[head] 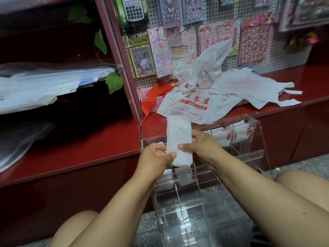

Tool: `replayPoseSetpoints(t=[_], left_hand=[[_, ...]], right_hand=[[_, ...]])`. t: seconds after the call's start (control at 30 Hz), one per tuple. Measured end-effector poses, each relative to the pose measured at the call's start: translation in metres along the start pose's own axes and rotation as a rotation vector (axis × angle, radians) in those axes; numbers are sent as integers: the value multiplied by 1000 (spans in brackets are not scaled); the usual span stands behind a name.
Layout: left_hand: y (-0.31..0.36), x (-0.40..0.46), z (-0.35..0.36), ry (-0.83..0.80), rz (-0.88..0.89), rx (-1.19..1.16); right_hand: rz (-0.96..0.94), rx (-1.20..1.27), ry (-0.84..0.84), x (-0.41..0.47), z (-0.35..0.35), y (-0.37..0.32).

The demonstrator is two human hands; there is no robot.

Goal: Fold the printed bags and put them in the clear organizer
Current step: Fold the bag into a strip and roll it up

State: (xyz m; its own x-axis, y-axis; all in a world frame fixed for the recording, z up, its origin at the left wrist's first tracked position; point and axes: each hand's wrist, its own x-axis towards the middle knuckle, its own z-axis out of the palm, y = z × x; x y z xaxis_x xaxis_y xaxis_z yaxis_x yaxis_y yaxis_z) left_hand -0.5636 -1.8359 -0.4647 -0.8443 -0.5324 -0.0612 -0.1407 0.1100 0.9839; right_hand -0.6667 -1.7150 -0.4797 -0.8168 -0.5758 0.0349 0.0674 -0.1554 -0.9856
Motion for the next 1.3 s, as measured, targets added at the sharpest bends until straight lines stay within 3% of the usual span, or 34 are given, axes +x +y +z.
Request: replayPoseSetpoints(t=[0.1,0.17,0.3,0.4,0.57,0.6,0.7,0.8,1.07,1.3], left_hand=[[1,3,-3,88,-33,124],[6,7,-9,30,-135,137],[17,7,-9,-154,-440,-135],[22,10,-6,-158,-486,-328],[18,9,-1,-59,-279,-361],[17,10,-1,-42,-245,-352],[12,13,-2,-51,-173,-329],[11,13,-1,-92,-122,-283],[12,25,0,-86,64,-177],[-2,26,4,-51,296,-37]], right_hand=[[-98,-172,15,0,-2,-4],[-128,-246,8,-2,-3,-5],[-171,-312,-21,-6,0,-7],[-162,-328,-49,-9,2,-7],[-163,-657,99,-7,0,-9],[-123,-632,119,-6,-2,-9],[33,-225,-13,-6,-3,-12],[45,-44,-49,-5,1,-13],[-39,-43,-13,-1,-1,-14],[-155,-56,170,3,0,-5]])
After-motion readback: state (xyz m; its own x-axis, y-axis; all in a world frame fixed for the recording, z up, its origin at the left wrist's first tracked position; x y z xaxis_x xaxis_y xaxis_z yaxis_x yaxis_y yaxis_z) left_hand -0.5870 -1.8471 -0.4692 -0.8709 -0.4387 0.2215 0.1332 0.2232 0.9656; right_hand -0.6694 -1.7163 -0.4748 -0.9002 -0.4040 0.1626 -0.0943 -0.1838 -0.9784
